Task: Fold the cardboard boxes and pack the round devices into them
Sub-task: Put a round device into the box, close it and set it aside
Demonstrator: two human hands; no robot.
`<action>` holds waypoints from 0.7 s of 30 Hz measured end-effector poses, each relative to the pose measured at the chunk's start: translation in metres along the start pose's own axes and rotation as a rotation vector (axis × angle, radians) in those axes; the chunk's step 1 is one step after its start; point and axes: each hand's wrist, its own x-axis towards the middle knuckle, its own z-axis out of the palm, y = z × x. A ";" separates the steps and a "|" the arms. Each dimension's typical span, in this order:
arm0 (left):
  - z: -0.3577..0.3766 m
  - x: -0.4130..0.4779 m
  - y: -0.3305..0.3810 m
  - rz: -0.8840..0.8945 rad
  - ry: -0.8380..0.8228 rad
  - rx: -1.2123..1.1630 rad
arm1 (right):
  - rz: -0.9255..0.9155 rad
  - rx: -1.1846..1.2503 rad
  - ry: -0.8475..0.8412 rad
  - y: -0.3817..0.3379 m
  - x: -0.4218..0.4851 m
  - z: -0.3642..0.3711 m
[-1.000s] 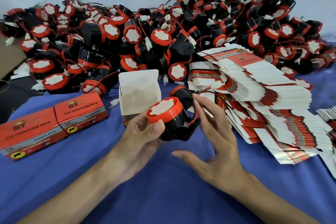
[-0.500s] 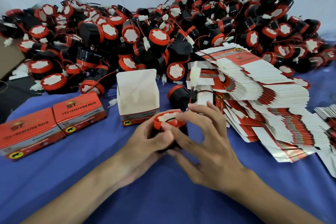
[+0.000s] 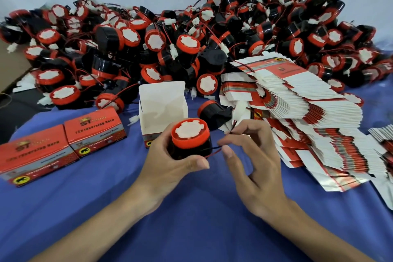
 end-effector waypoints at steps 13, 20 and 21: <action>0.002 -0.003 0.004 0.004 -0.054 0.071 | -0.036 -0.069 -0.057 0.001 -0.005 0.004; 0.002 -0.003 -0.001 0.066 -0.070 0.234 | 0.128 0.123 -0.311 -0.001 -0.004 -0.007; 0.003 -0.003 0.000 0.086 -0.084 0.267 | 0.139 0.122 -0.323 -0.001 -0.002 -0.008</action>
